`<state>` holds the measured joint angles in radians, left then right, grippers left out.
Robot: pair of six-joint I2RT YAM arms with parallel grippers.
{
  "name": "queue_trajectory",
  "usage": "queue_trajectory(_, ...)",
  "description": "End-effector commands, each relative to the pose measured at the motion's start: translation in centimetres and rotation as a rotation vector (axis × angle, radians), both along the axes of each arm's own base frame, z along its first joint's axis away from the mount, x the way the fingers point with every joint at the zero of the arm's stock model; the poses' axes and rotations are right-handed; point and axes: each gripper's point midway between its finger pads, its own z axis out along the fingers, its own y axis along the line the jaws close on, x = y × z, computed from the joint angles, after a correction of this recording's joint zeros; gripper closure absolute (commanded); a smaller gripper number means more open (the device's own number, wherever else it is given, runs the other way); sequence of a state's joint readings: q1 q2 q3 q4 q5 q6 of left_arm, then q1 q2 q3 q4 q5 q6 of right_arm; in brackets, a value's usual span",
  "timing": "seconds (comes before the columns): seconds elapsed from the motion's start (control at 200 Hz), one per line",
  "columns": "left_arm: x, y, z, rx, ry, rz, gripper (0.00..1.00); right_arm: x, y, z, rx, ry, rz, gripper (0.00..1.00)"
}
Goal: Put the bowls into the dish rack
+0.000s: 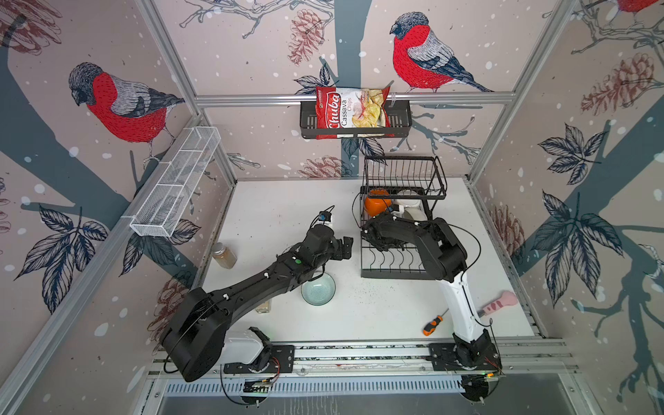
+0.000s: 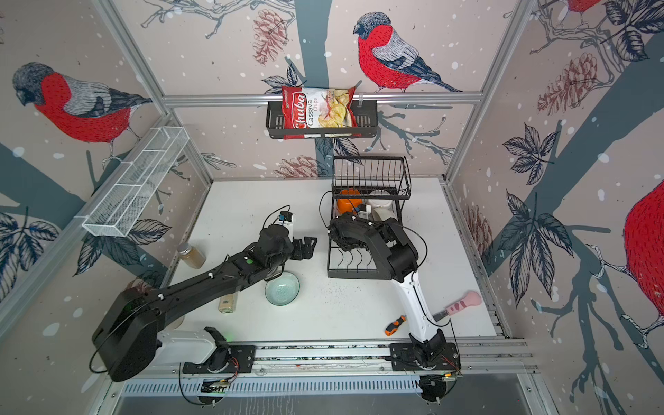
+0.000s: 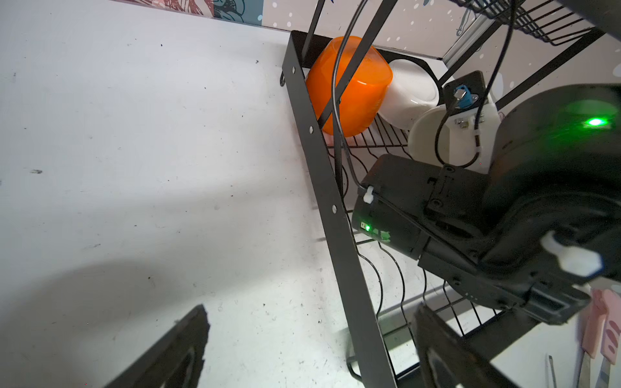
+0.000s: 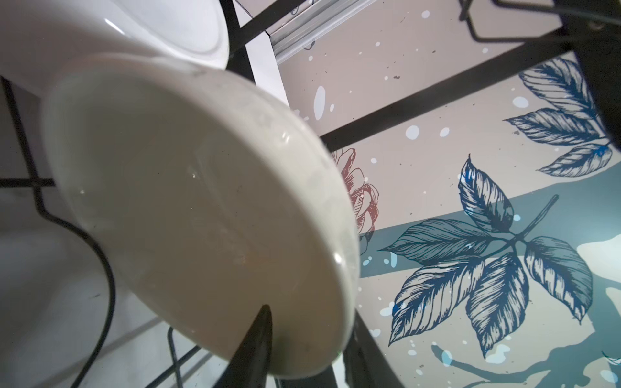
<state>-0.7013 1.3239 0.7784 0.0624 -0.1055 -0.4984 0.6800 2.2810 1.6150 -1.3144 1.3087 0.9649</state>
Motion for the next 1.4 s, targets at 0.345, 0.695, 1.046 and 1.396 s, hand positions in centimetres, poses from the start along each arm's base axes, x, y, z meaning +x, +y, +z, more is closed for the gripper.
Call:
queue_trajectory(0.345,0.3,0.0,0.8,-0.013,-0.027,0.005,0.06,0.3,0.6,0.6,0.071,-0.002,0.007,0.58)
queue_trajectory(0.695,0.3,0.0,0.8,-0.012,-0.024,0.004,0.06,0.5,1.1,0.4,0.141,0.007,0.021,0.53)
queue_trajectory(1.046,0.2,0.1,0.6,-0.007,-0.021,0.006,0.06,0.6,1.5,0.2,0.198,0.018,0.029,0.48)
queue_trajectory(1.396,0.2,0.2,0.5,-0.003,-0.019,0.009,0.06,0.4,1.5,0.7,0.223,0.01,0.03,0.39)
